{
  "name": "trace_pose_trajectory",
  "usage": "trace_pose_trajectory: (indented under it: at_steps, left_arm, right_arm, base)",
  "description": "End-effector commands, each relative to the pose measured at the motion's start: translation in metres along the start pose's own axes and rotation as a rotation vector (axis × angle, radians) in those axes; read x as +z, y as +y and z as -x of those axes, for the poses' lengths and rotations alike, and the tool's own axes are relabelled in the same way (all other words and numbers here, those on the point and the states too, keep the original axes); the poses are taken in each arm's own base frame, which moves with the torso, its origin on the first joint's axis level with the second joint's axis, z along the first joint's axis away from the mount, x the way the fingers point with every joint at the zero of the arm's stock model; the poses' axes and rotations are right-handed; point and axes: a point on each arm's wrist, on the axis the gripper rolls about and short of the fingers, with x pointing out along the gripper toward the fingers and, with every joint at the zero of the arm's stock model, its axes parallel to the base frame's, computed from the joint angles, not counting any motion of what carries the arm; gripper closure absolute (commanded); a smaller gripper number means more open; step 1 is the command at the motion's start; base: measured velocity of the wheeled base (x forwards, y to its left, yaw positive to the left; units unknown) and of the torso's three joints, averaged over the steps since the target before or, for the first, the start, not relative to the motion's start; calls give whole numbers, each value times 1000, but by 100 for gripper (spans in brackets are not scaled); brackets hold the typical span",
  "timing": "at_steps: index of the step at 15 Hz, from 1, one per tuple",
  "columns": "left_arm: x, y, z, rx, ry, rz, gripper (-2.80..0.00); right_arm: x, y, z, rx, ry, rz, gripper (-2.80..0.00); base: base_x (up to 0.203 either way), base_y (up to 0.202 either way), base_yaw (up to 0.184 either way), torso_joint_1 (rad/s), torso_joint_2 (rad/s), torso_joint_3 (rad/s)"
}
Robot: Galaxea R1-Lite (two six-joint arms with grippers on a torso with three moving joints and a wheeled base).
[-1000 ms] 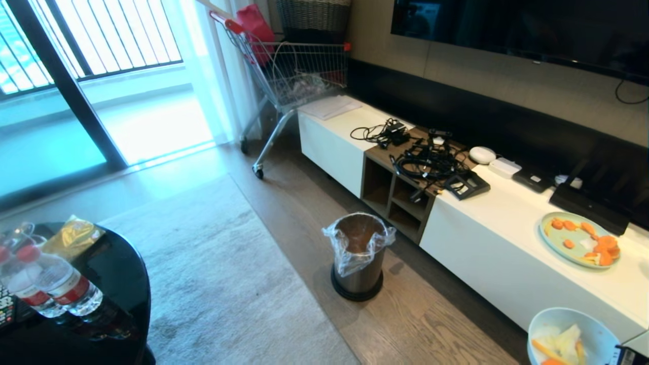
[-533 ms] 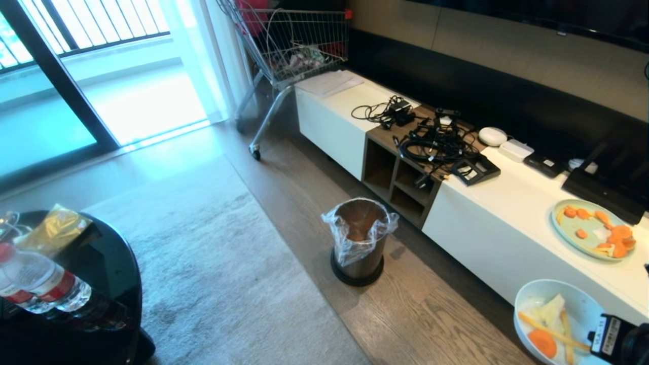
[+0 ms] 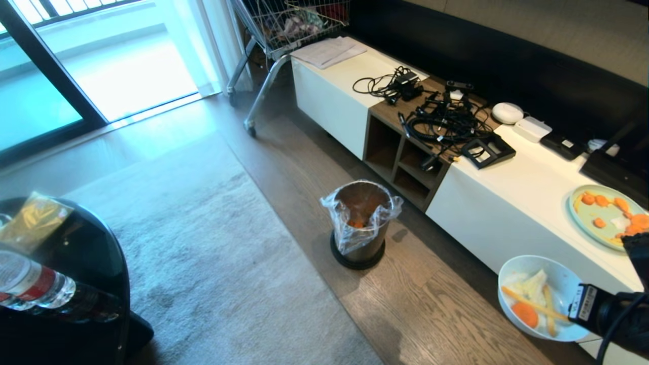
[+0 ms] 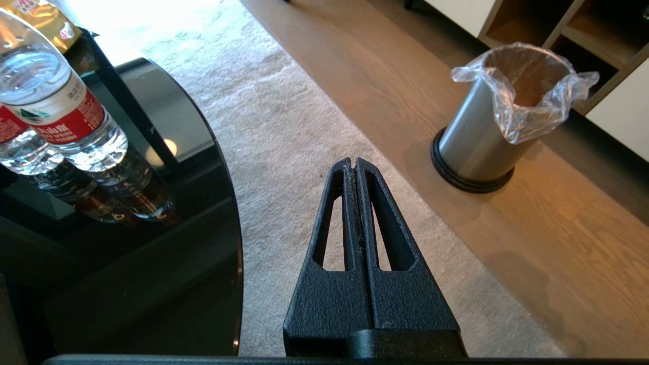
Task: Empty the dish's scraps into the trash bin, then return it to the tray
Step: Move the bowl over the trash can
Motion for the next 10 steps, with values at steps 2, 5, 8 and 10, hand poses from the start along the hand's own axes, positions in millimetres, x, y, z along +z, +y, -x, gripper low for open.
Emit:
trace_pose_trajectory:
  at_steps: [2, 5, 8, 10]
  left_arm:
    - [0, 0, 0, 1, -1, 1, 0]
    - [0, 0, 0, 1, -1, 1, 0]
    - [0, 0, 0, 1, -1, 1, 0]
    - [0, 0, 0, 1, -1, 1, 0]
  right_arm:
    - [4, 8, -8, -2, -1, -3, 0]
    - [13, 18, -13, 22, -27, -12, 0]
    - [22, 27, -17, 31, -39, -16, 0]
    - [25, 31, -19, 33, -41, -17, 0]
  base:
    - [0, 0, 0, 8, 3, -196]
    - [0, 0, 0, 6, 2, -194]
    - [0, 0, 0, 0, 3, -201]
    - [0, 0, 0, 9, 2, -196]
